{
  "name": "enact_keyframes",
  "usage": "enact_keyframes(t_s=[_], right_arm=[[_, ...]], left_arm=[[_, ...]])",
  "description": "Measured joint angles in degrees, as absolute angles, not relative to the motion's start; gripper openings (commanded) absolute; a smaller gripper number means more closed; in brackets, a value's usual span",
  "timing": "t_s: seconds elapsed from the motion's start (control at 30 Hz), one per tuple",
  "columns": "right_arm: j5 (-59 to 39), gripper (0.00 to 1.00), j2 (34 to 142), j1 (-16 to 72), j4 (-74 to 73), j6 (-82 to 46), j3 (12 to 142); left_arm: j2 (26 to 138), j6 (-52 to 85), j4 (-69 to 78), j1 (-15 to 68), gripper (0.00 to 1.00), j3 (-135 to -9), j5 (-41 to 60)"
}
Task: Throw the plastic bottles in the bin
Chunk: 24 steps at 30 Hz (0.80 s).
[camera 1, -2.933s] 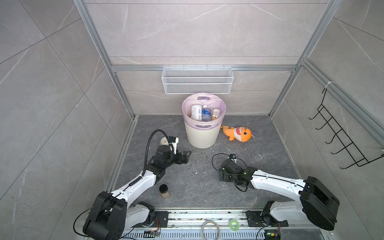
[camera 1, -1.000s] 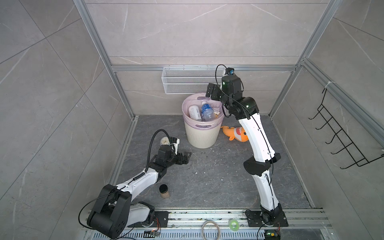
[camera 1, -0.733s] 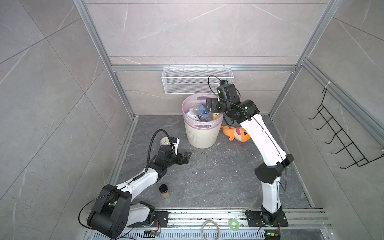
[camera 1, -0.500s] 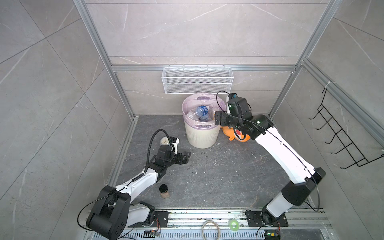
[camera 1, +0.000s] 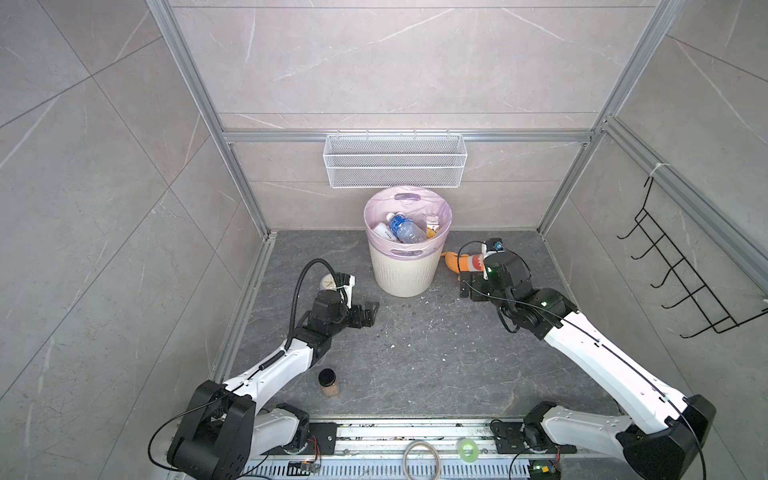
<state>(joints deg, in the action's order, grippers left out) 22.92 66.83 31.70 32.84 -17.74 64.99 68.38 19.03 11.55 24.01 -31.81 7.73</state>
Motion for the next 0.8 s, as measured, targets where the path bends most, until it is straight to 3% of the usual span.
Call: enact_keyframes(t_s=[0.37,0.8], right_arm=[[28.12,1.0,57.21,26.96,20.47,-15.53,44.75],[31.03,1.0,64.6,25.87,-7.9,-5.69,28.88]], left_arm=[[62.72,19.0,9.43,23.57,1.0,-31.62,-1.19],[59.77,12.73,5.52,20.97,1.0,-31.62,-10.39]])
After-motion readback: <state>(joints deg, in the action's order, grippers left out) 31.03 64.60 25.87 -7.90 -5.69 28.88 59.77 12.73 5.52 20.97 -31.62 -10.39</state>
